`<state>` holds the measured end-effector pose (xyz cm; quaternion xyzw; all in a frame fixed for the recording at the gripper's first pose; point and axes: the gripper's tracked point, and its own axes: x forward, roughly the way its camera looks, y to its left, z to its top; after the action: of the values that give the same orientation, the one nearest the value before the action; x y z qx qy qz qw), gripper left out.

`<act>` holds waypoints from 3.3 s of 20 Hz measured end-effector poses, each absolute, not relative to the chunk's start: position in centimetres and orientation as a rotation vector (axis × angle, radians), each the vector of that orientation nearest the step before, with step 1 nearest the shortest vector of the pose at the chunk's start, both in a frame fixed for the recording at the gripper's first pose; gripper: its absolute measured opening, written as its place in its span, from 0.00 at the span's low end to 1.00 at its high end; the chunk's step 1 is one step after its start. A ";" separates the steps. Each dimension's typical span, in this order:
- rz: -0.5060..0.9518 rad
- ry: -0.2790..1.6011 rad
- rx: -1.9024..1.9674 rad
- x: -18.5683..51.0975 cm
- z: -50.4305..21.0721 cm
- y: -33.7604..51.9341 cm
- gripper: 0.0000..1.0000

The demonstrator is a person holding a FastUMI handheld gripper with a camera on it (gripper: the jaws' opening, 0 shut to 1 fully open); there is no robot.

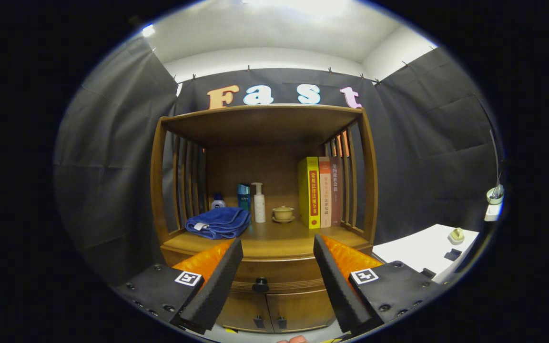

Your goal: Pull open the drawer, take out the items inside it, and place them on the countertop above the cabinet.

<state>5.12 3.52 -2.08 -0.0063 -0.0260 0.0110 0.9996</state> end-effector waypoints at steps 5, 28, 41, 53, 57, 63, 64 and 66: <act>0.019 0.014 -0.004 9.9 -9.0 5.1 0.98; 0.023 0.120 -0.035 17.8 -21.8 7.0 0.76; 0.013 0.213 0.026 16.8 -21.8 6.6 0.37; 0.027 0.249 0.010 9.5 -21.7 6.3 0.37; 0.035 0.261 0.022 7.5 -21.6 6.2 0.37; 0.022 0.263 0.022 5.2 -21.6 6.1 0.37; 0.019 0.266 0.025 4.9 -21.5 6.0 0.37; 0.015 0.270 0.043 4.6 -21.5 6.1 0.37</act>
<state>4.55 6.06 -21.52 0.0214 0.1345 0.0075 0.9907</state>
